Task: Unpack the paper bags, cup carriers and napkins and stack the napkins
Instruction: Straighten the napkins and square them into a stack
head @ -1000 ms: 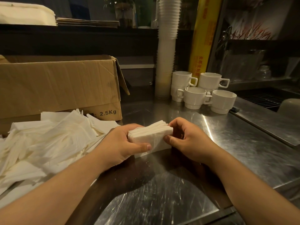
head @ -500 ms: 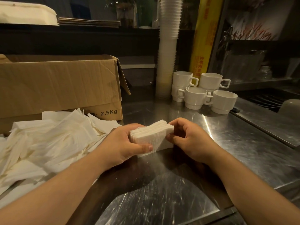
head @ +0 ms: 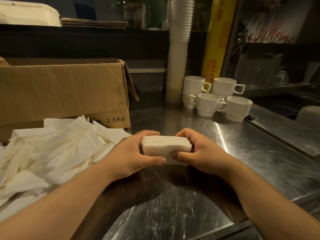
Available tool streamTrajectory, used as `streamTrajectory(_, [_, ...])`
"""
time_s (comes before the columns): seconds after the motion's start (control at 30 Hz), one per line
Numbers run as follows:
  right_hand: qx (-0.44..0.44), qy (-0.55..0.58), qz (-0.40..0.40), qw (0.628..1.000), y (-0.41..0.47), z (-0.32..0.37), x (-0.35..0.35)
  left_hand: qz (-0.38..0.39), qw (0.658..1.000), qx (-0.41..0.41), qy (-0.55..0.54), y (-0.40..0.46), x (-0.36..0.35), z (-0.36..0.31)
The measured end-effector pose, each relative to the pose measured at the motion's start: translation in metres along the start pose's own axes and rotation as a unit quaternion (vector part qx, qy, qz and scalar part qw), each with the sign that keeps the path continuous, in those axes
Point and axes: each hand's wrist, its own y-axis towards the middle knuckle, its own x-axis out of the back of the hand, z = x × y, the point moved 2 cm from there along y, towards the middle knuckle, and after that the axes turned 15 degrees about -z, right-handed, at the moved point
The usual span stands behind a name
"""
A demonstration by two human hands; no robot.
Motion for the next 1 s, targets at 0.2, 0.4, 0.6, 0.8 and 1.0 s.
streamTrajectory(0.2, [0.033, 0.005, -0.001, 0.999, 0.002, -0.001, -0.002, 0.006, 1.000, -0.009, -0.021, -0.001, 0.000, -0.002])
streamTrajectory(0.4, [0.039, -0.016, 0.007, 0.999, 0.004, -0.002, -0.006, 0.011, 1.000, -0.013, -0.007, -0.002, 0.000, -0.004])
streamTrajectory(0.6, [0.049, -0.010, -0.007, 0.999, 0.004, -0.004, -0.006, -0.026, 0.999, -0.029, -0.004, -0.005, 0.002, -0.007])
streamTrajectory(0.8, [0.054, -0.031, -0.015, 0.998, 0.005, -0.004, -0.006, -0.048, 0.998, -0.029, 0.025, -0.006, 0.002, -0.010])
streamTrajectory(1.0, [0.031, -0.049, -0.011, 0.998, 0.003, -0.003, -0.005, -0.052, 0.998, -0.011, 0.040, -0.007, 0.001, -0.013])
